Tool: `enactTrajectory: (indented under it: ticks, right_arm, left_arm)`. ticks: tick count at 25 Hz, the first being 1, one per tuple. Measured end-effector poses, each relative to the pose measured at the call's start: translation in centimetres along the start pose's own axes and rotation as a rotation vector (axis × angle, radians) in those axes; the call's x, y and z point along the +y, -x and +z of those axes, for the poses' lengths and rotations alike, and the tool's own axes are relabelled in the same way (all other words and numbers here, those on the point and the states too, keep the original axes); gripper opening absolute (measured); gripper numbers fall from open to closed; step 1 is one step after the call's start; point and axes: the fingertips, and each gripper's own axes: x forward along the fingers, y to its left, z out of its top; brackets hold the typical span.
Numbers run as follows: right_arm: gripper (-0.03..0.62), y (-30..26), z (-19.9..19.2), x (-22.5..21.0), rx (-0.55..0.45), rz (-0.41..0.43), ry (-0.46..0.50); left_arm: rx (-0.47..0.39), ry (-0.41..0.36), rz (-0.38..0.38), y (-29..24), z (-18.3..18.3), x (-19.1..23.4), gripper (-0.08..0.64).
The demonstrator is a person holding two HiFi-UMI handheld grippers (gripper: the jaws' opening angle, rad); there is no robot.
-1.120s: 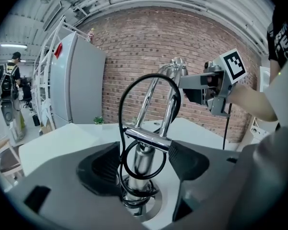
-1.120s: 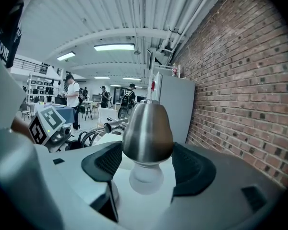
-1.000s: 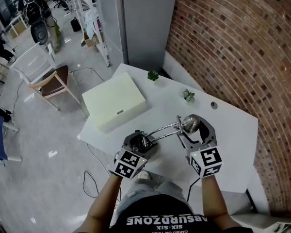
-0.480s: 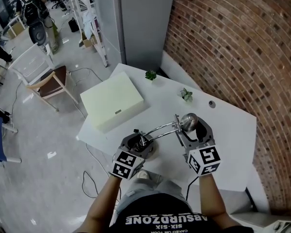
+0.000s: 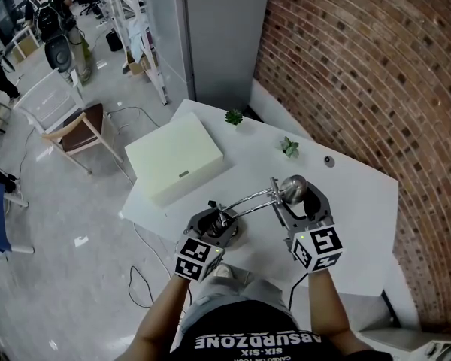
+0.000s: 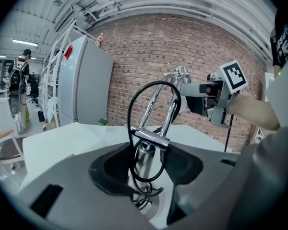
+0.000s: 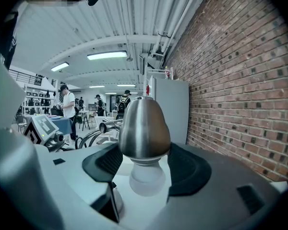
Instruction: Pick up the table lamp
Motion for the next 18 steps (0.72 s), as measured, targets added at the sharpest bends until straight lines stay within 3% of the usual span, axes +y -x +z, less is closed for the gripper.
enactTrajectory:
  ticks: [18]
  right_arm:
    - [0.287,-0.14,0.24,0.20,0.021,0.025,0.015]
  left_arm:
    - [-0.050,-0.004,0.033,0.37,0.64,0.21,0.178]
